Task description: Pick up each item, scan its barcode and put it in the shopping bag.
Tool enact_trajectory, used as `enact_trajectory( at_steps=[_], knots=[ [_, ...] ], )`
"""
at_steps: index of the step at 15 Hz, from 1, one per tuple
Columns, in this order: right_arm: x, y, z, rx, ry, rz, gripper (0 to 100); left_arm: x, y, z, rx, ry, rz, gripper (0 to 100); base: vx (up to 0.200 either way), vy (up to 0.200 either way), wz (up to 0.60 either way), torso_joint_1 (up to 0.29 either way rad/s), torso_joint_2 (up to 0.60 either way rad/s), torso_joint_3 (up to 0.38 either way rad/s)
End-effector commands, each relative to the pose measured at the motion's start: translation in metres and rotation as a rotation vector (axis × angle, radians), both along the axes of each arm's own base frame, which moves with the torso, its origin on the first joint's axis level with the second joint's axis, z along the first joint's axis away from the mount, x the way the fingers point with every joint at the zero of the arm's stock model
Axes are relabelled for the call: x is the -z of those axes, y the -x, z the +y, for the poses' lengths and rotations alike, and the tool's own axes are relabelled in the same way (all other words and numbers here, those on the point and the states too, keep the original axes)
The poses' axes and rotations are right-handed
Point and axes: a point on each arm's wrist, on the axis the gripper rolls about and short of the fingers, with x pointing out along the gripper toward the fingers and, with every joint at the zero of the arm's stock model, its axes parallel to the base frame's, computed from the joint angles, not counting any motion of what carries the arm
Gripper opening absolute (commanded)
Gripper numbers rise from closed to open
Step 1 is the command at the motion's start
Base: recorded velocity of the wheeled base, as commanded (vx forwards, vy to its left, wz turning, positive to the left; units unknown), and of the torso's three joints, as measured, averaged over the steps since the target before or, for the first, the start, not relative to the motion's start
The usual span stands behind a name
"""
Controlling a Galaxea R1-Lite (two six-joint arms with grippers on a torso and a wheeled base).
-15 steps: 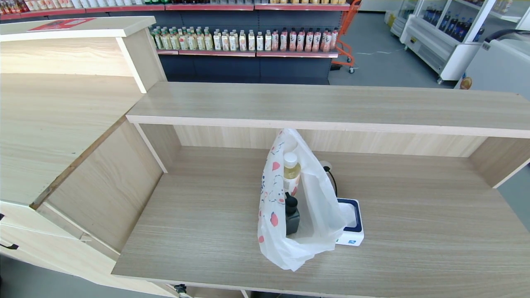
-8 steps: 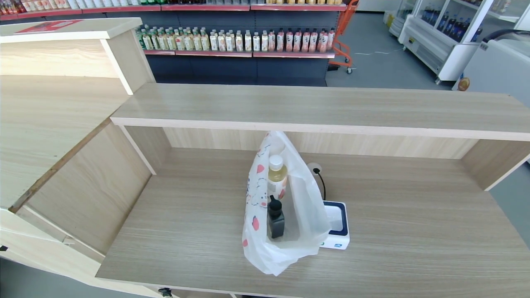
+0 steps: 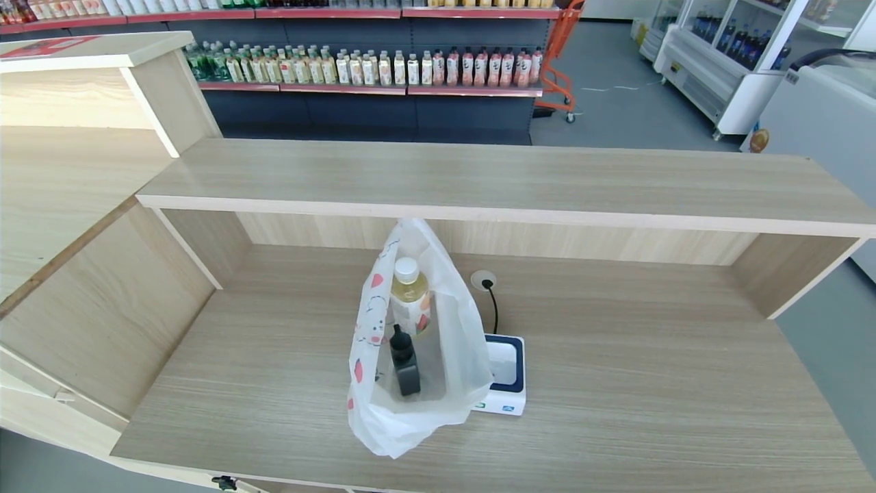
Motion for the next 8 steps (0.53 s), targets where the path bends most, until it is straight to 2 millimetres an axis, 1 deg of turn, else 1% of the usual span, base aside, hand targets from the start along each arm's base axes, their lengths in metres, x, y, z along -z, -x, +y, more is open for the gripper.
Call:
enact_trajectory(
  at_steps=[1,4,8],
  knots=[
    [-0.0001,-0.0002,0.0000,0.000,0.000,0.003,0,-0.0001,0.0000,0.0000,0.000,0.001,-0.001,100,0.000,0.000,0.00,0.000,0.00,0.000],
    [-0.0001,-0.0002,0.0000,0.000,0.000,0.003,0,-0.0001,0.0000,0.0000,0.000,0.001,-0.001,100,0.200,0.000,0.00,-0.001,0.00,-0.001],
    [-0.0001,-0.0002,0.0000,0.000,0.000,0.003,0,-0.0001,0.0000,0.0000,0.000,-0.001,-0.001,100,0.000,0.000,0.00,0.000,0.00,0.000]
  ],
)
